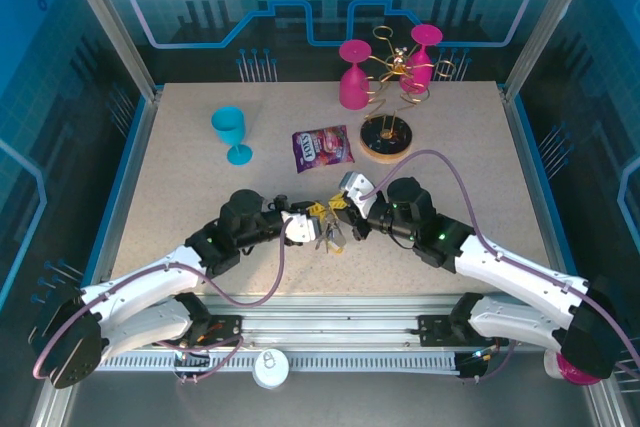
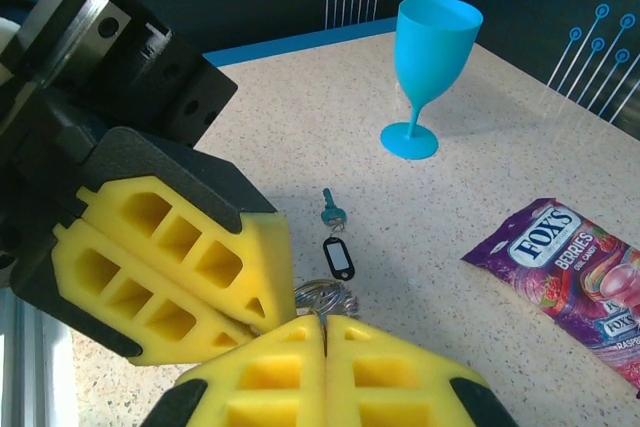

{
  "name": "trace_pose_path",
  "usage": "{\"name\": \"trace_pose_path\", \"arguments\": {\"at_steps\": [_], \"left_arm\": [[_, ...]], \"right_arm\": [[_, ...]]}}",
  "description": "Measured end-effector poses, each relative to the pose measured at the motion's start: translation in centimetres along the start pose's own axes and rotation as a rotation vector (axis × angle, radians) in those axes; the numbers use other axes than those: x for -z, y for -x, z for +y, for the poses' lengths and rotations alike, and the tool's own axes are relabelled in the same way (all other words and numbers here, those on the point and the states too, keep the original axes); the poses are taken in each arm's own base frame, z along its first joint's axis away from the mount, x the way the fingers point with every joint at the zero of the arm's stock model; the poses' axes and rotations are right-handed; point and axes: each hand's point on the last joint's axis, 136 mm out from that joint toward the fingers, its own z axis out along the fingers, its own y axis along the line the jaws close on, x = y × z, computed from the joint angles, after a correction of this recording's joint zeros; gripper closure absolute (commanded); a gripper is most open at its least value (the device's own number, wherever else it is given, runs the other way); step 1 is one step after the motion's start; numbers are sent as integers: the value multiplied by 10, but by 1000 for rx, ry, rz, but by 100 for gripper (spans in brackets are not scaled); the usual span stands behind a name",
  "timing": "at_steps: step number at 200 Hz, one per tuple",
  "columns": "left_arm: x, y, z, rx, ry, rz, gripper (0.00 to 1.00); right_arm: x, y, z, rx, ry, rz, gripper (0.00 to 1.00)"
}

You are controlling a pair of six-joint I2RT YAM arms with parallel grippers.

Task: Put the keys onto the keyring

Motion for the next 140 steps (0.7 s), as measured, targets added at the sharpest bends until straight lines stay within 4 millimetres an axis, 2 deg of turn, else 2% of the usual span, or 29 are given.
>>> {"name": "trace_pose_path", "arguments": {"at_steps": [81,92,116,140], "left_arm": [[4,3,2,52,20,-43,100],[5,3,3,58,25,-48,100],[5,3,0,83,18,-58,100],[5,4,1,127,19,-66,100]], "right_arm": [[0,1,-1,-5,-6,-6,100],[0,1,-2,-7,-9,-5,83],[0,-1,-7,-11,-35,2,59],[1,-3,-12,-22,-59,12,49]]}}
